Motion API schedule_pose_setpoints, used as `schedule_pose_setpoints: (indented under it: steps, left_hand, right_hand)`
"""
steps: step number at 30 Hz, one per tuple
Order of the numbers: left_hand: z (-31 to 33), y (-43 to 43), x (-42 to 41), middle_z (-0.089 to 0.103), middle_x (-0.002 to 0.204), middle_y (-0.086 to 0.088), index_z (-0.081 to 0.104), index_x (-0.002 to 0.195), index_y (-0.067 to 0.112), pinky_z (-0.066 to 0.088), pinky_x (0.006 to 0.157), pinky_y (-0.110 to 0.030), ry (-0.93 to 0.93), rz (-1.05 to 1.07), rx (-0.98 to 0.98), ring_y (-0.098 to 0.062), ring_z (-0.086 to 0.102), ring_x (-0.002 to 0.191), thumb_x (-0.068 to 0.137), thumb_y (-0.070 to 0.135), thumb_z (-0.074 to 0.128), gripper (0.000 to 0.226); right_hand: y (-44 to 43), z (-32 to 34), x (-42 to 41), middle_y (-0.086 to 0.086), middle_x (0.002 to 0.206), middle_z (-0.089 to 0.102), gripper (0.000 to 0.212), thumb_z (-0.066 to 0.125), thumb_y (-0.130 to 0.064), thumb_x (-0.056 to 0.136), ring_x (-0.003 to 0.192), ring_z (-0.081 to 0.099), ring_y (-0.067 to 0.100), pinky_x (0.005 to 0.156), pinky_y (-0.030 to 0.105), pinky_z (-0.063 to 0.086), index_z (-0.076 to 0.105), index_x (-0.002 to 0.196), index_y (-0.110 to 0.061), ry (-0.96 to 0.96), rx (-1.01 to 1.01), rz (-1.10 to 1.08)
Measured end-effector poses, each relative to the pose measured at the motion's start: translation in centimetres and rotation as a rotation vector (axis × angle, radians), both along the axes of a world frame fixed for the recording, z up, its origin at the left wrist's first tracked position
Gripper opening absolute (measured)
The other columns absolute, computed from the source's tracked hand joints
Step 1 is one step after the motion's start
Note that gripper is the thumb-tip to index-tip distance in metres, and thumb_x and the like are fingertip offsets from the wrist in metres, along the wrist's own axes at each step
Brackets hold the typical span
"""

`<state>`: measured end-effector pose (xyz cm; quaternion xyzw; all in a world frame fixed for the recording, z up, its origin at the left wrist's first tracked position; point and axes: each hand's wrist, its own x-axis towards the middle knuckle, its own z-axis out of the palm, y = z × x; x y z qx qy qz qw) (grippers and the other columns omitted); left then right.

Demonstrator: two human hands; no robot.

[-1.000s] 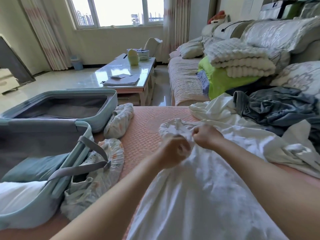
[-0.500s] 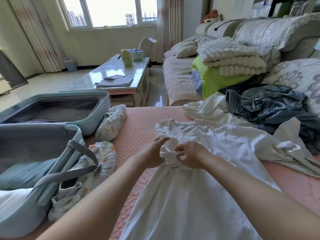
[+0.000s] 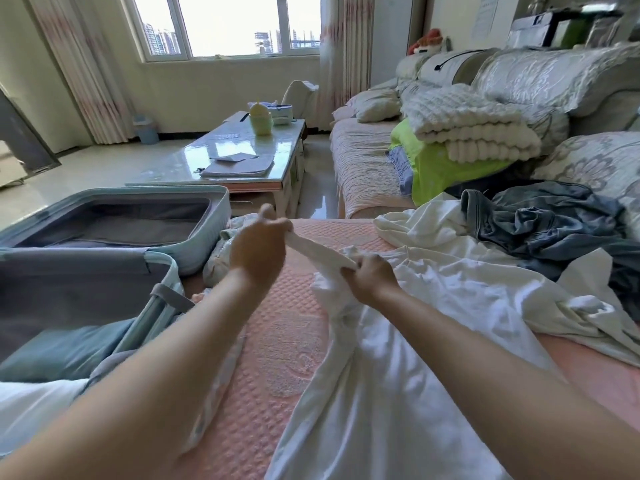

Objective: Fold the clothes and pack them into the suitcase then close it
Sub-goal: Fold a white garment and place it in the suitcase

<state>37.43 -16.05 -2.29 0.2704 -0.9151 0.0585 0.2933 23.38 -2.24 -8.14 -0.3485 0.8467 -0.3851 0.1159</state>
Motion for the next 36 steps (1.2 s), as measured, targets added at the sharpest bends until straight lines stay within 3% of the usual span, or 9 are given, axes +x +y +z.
schedule_pose_setpoints:
  steps: [3, 7, 13, 16, 22, 26, 29, 32, 36]
  left_hand:
    - [1.9, -2.7, 2.9, 0.055, 0.112, -0.013, 0.072, 0.106, 0.009, 0.052, 0.071, -0.042, -0.117, 0.279, -0.100, -0.037, 0.063, 0.093, 0.095, 0.006, 0.044, 0.030]
    - [1.6, -4.1, 5.0, 0.046, 0.126, -0.010, 0.059, 0.130, 0.013, 0.042, 0.091, -0.037, -0.542, 0.609, -0.062, -0.029, 0.050, 0.115, 0.098, 0.017, 0.041, 0.037]
    - [-4.2, -2.9, 2.8, 0.025, 0.158, -0.001, 0.028, 0.151, 0.039, 0.006, 0.122, -0.048, -0.575, 0.004, 0.253, -0.026, 0.017, 0.146, 0.083, 0.005, 0.053, 0.080]
    - [-7.6, -2.9, 1.0, 0.041, 0.151, -0.003, 0.019, 0.155, 0.039, -0.008, 0.121, -0.049, -0.751, -0.143, 0.237, -0.022, 0.032, 0.143, 0.086, 0.024, 0.061, 0.082]
    - [-6.6, -5.5, 2.9, 0.052, 0.113, -0.001, 0.070, 0.114, 0.027, 0.050, 0.081, -0.031, -0.450, -0.104, 0.017, -0.020, 0.056, 0.103, 0.095, 0.010, 0.054, 0.030]
    - [-4.8, -5.7, 4.7, 0.063, 0.114, 0.006, 0.068, 0.116, 0.036, 0.049, 0.076, -0.024, -0.869, -0.056, 0.287, -0.018, 0.064, 0.099, 0.087, 0.029, 0.064, 0.030]
    - [-4.7, -5.1, 4.3, 0.073, 0.092, 0.001, 0.071, 0.094, 0.023, 0.057, 0.072, -0.031, -0.762, -0.065, 0.610, -0.021, 0.068, 0.077, 0.089, 0.050, 0.058, 0.031]
    - [-5.5, -6.0, 2.7, 0.066, 0.109, 0.000, 0.065, 0.108, 0.026, 0.052, 0.079, -0.032, -0.631, -0.028, 0.342, -0.021, 0.061, 0.095, 0.093, 0.026, 0.051, 0.020]
    - [-6.6, -6.4, 2.4, 0.058, 0.121, -0.003, 0.056, 0.126, 0.028, 0.044, 0.091, -0.033, -0.983, 0.041, 0.517, -0.024, 0.054, 0.112, 0.077, 0.041, 0.068, 0.052]
  right_hand:
    - [-4.1, 1.8, 2.5, -0.002, 0.113, 0.064, 0.037, 0.068, -0.009, 0.092, 0.101, 0.064, 0.019, 0.074, 0.024, 0.054, 0.065, 0.127, -0.018, -0.550, -0.350, 0.243]
    - [-7.1, 0.8, 3.1, 0.004, 0.148, 0.048, 0.062, 0.062, 0.001, 0.091, 0.118, 0.061, 0.020, 0.090, 0.033, 0.058, 0.050, 0.145, -0.027, -0.386, -0.245, 0.251]
    - [-5.0, -3.1, 1.8, -0.002, 0.131, 0.063, 0.041, 0.050, -0.007, 0.093, 0.115, 0.060, 0.016, 0.095, 0.027, 0.052, 0.066, 0.128, -0.023, -0.107, 0.174, 0.183]
    - [-4.2, -4.8, 2.3, -0.007, 0.130, 0.065, 0.043, 0.055, -0.009, 0.090, 0.112, 0.063, 0.013, 0.093, 0.023, 0.051, 0.067, 0.128, -0.027, -0.090, 0.293, 0.267]
    - [-5.1, -6.3, 2.1, 0.002, 0.144, 0.055, 0.054, 0.059, -0.034, 0.092, 0.130, 0.053, 0.023, 0.106, 0.031, 0.042, 0.048, 0.145, -0.029, 0.146, 0.403, 0.296]
    - [-7.8, -6.5, 1.2, 0.005, 0.145, 0.049, 0.044, 0.047, -0.031, 0.098, 0.131, 0.050, 0.025, 0.109, 0.039, 0.041, 0.049, 0.141, -0.026, 0.224, 0.399, 0.266]
    - [-9.4, -6.0, 1.0, 0.000, 0.141, 0.044, 0.042, 0.043, -0.012, 0.098, 0.121, 0.056, 0.027, 0.096, 0.035, 0.046, 0.052, 0.136, -0.027, 0.334, 0.377, 0.261]
    - [-10.8, -6.0, 0.5, -0.005, 0.142, 0.047, 0.053, 0.041, -0.001, 0.095, 0.120, 0.060, 0.027, 0.089, 0.034, 0.049, 0.052, 0.139, -0.029, 0.474, 0.368, 0.296]
    - [-12.4, -6.8, 0.0, 0.001, 0.150, 0.040, 0.064, 0.046, -0.003, 0.097, 0.122, 0.058, 0.028, 0.088, 0.036, 0.054, 0.031, 0.154, -0.029, 0.641, 0.612, 0.480]
